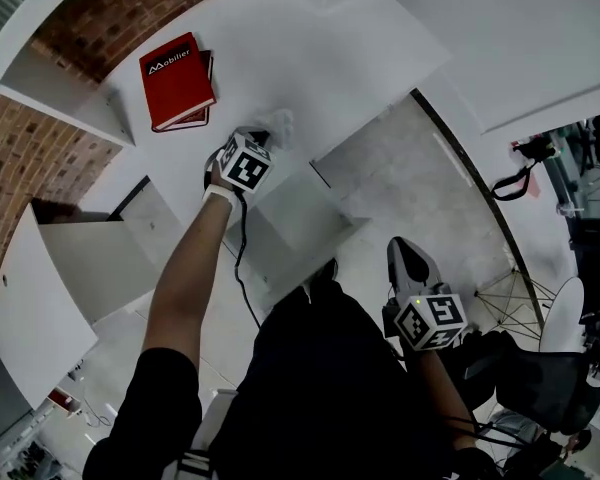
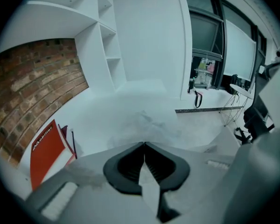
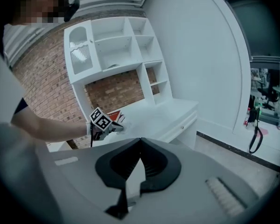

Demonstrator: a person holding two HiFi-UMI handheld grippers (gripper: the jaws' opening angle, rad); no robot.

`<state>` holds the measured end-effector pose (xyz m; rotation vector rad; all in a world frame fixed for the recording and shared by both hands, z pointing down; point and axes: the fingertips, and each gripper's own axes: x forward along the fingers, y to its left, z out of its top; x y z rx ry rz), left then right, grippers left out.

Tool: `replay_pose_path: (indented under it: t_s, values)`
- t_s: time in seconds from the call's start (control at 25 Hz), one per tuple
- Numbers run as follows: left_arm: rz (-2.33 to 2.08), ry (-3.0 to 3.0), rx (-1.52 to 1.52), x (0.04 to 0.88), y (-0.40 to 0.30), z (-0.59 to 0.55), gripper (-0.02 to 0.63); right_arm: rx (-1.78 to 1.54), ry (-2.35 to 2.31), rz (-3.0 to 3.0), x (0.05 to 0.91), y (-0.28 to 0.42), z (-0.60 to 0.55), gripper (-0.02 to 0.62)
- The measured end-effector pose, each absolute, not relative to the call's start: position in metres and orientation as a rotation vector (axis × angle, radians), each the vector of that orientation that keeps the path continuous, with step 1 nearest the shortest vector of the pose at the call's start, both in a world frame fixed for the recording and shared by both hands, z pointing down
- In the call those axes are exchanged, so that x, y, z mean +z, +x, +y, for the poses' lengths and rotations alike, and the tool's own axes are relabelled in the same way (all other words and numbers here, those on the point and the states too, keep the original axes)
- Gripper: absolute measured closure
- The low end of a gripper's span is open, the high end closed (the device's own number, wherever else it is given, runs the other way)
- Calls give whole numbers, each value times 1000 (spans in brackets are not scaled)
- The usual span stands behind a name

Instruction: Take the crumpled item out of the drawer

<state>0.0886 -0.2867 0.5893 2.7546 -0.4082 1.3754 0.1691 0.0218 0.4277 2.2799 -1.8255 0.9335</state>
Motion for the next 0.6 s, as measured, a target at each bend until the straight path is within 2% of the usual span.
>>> replay_pose_path:
  t_s: [0.4,0.6]
  values:
    - [-396,2709,1542,643,105,-282,580,993,2348,-1731,439,177,49,592]
    - [-453,2719,1498,637,107,-284,468,1003,2343,-1749,442,178,49,592]
